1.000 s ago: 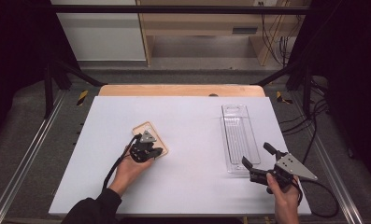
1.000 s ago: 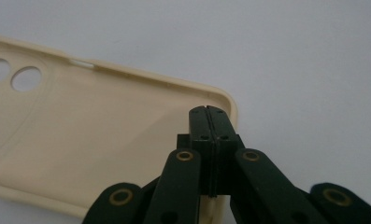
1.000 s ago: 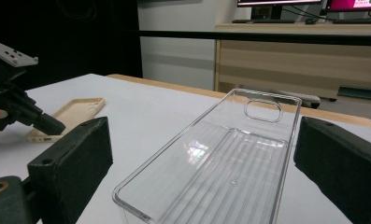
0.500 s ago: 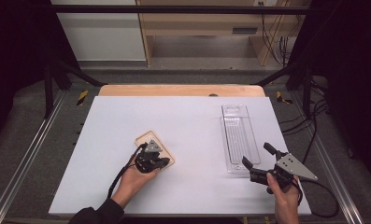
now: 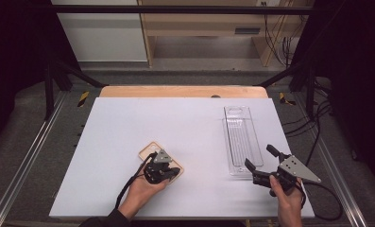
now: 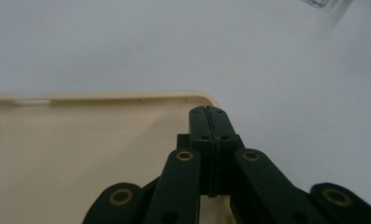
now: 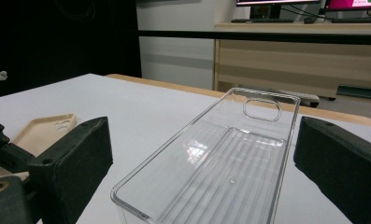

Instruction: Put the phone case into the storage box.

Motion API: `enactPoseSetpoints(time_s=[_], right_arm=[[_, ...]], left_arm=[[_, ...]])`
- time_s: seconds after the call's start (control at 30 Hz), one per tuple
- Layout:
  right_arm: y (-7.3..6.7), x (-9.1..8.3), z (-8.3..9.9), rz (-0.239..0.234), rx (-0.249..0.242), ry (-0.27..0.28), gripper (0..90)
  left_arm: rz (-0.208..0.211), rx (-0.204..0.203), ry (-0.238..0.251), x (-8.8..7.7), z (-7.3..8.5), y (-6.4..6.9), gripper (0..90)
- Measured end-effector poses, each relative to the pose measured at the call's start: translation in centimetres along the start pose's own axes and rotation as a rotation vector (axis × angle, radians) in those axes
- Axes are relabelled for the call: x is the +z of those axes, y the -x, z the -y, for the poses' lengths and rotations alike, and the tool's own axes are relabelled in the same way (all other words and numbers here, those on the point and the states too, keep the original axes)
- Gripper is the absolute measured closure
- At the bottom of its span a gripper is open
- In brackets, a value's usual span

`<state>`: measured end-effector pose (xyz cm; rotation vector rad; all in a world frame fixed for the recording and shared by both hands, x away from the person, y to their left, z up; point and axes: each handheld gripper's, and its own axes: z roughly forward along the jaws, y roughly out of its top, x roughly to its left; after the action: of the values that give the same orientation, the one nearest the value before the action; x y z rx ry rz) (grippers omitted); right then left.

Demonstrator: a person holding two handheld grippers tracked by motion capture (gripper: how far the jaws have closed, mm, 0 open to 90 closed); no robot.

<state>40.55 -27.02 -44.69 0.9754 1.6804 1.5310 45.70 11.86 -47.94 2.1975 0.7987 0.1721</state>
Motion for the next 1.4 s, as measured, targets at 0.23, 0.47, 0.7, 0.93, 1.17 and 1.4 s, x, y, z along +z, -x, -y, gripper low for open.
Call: enactPoseSetpoints(time_s=[0.23, 0.47, 0.7, 0.93, 1.17, 1.4], right_arm=[[0.0, 0.0, 0.0, -0.001, -0.002, -0.003, 4.7], [0.0, 0.0, 0.0, -0.002, -0.002, -0.002, 4.7], [0.0, 0.1, 0.0, -0.001, -0.003, -0.003, 4.7], [0.0, 0.0, 0.0, -0.001, -0.002, -0.004, 4.7], [-0.1, 0.0, 0.0, 0.0, 0.0, -0.005, 4.7], [-0.1, 0.1, 0.0, 0.002, -0.001, -0.006, 4.7]], left_arm=[[0.016, 0.0, 0.001, 0.1, 0.1, 0.7, 90.0], [0.029, -0.001, 0.007, 0.2, 0.2, 1.2, 90.0], [0.043, -0.001, 0.011, 0.3, 0.3, 1.8, 90.0], [0.05, 0.003, 0.015, 0.4, 0.4, 2.3, 90.0], [0.057, -0.001, 0.022, 0.4, 0.5, 2.7, 90.0], [0.056, 0.002, 0.041, 0.4, 0.8, 2.9, 90.0]])
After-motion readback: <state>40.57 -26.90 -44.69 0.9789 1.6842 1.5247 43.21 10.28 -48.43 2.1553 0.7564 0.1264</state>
